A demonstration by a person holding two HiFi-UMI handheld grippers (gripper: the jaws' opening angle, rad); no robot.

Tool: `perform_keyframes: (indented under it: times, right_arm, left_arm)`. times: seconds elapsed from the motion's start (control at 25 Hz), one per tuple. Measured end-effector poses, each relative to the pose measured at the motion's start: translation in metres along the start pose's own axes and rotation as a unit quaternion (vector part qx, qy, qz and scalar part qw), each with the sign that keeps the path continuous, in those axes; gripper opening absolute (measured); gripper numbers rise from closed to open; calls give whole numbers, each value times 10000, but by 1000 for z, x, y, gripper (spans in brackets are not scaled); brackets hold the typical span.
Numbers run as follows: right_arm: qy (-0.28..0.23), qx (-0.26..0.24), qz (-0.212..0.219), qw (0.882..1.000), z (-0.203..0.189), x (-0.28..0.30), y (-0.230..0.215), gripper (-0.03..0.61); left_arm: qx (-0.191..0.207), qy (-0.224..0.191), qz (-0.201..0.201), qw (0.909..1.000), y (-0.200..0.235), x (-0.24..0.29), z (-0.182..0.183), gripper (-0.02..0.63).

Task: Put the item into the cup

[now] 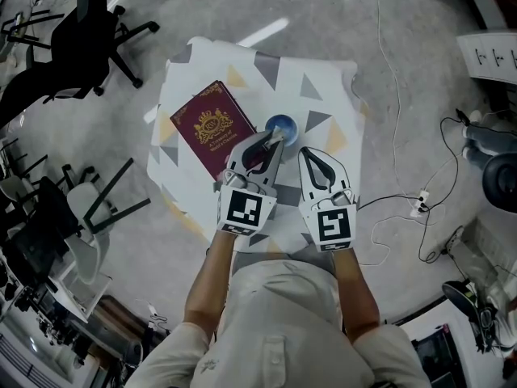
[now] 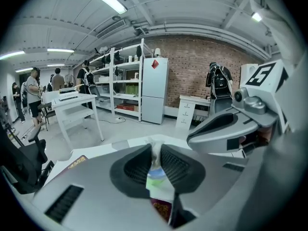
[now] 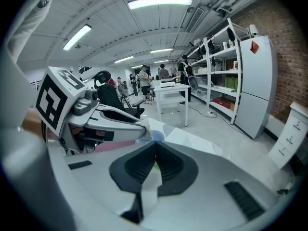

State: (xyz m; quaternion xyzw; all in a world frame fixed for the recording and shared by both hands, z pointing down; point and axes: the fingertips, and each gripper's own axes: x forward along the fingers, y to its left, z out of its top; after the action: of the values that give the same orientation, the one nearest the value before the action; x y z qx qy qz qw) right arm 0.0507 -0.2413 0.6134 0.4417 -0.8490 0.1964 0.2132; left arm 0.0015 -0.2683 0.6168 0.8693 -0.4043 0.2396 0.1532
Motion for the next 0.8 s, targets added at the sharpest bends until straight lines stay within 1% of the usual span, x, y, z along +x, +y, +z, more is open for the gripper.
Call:
perform_keyframes:
  times: [0.12, 0.28, 0.8]
  right_arm:
    - [17, -63, 42, 10000, 2, 3, 0, 8]
    - [-14, -22, 42, 10000, -1, 5, -1, 8]
    - [3, 17, 101, 9999, -4, 8, 0, 8]
  left_arm:
    - [-13, 117, 10, 9999, -1, 3, -6, 67]
    - [-34, 258, 4, 9997, -3, 8, -12, 69]
    - [-41, 539, 45, 9985, -5, 20, -20, 74]
